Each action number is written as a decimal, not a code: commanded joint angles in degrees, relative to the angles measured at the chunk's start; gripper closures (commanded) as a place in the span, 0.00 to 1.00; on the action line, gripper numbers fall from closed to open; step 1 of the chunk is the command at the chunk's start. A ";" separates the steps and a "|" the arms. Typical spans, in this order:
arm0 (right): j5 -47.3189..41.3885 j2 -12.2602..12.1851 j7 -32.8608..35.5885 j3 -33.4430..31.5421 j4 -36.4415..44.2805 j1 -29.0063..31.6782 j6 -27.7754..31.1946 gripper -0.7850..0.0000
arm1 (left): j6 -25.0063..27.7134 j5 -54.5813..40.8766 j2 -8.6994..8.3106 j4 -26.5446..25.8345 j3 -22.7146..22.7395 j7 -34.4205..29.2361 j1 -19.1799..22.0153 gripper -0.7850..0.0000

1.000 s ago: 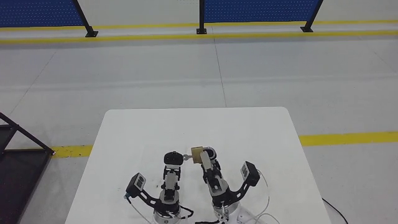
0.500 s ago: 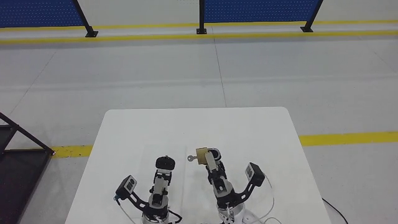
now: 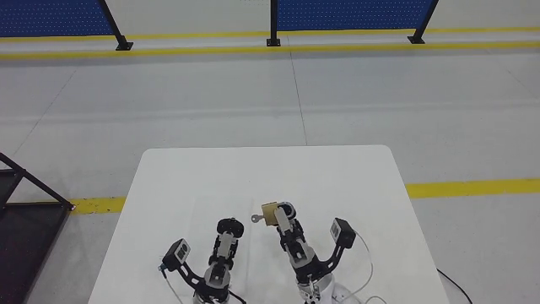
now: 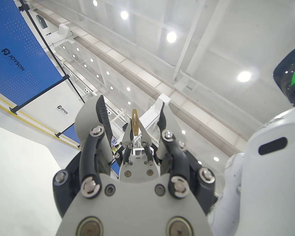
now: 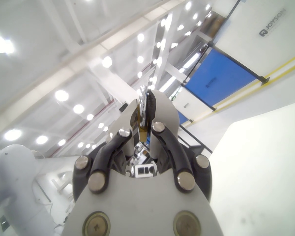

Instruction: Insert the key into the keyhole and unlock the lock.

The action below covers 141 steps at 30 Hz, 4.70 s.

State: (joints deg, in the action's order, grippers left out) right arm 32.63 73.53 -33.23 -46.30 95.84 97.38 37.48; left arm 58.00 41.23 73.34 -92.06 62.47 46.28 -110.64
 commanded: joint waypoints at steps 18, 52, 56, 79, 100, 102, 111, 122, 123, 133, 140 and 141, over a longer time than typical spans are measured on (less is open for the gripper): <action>0.09 -0.74 10.44 -2.24 1.47 1.46 -0.16 1.00 | 0.00 -0.37 -5.33 2.23 -3.46 0.00 1.60 0.63; 2.94 -0.43 14.01 -1.85 1.67 1.53 -2.96 1.00 | 0.00 0.43 -6.99 3.55 -4.37 0.00 3.20 1.00; 3.42 -0.44 14.77 -1.77 1.67 1.54 -3.28 1.00 | 0.00 1.55 -6.54 3.75 -3.74 0.00 2.99 1.00; 4.32 -0.53 14.11 -2.39 2.02 2.00 -3.70 1.00 | 0.00 3.95 -4.42 3.07 -1.46 0.00 1.16 0.57; 3.65 -0.61 14.90 -2.98 2.19 2.33 -3.30 1.00 | 0.00 4.56 -4.36 3.71 -1.62 0.00 1.89 0.93; 3.67 -0.61 14.92 -3.00 2.25 2.35 -3.25 1.00 | 0.00 4.57 -4.36 3.86 -1.63 0.00 1.99 1.00; 3.84 -0.66 15.22 -3.11 2.30 2.55 -3.15 1.00 | -0.02 6.67 -4.13 4.07 -0.45 0.03 2.17 1.00; 4.87 -0.86 15.71 -3.38 2.92 3.23 -3.23 1.00 | -6.99 19.47 -3.08 3.72 1.16 7.00 1.79 1.00; 4.91 -0.88 15.74 -3.41 2.96 3.25 -3.24 1.00 | -8.10 21.02 -3.03 3.80 1.02 8.11 1.89 1.00; 4.84 -0.96 15.78 -3.60 3.24 3.50 -3.43 1.00 | -22.59 36.53 -3.85 7.21 -4.06 22.61 4.89 1.00; 4.59 -1.02 15.84 -3.75 3.30 3.52 -3.16 1.00 | -31.39 42.26 -5.34 11.29 -7.64 31.40 7.87 1.00; 4.67 -1.03 15.82 -3.79 3.33 3.53 -3.22 1.00 | -32.45 42.65 -5.50 11.99 -8.08 32.46 8.32 1.00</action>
State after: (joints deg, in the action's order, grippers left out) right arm 37.23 72.51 -17.39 -50.05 99.15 100.90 34.30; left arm 26.87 83.44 68.02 -80.85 54.89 77.43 -102.85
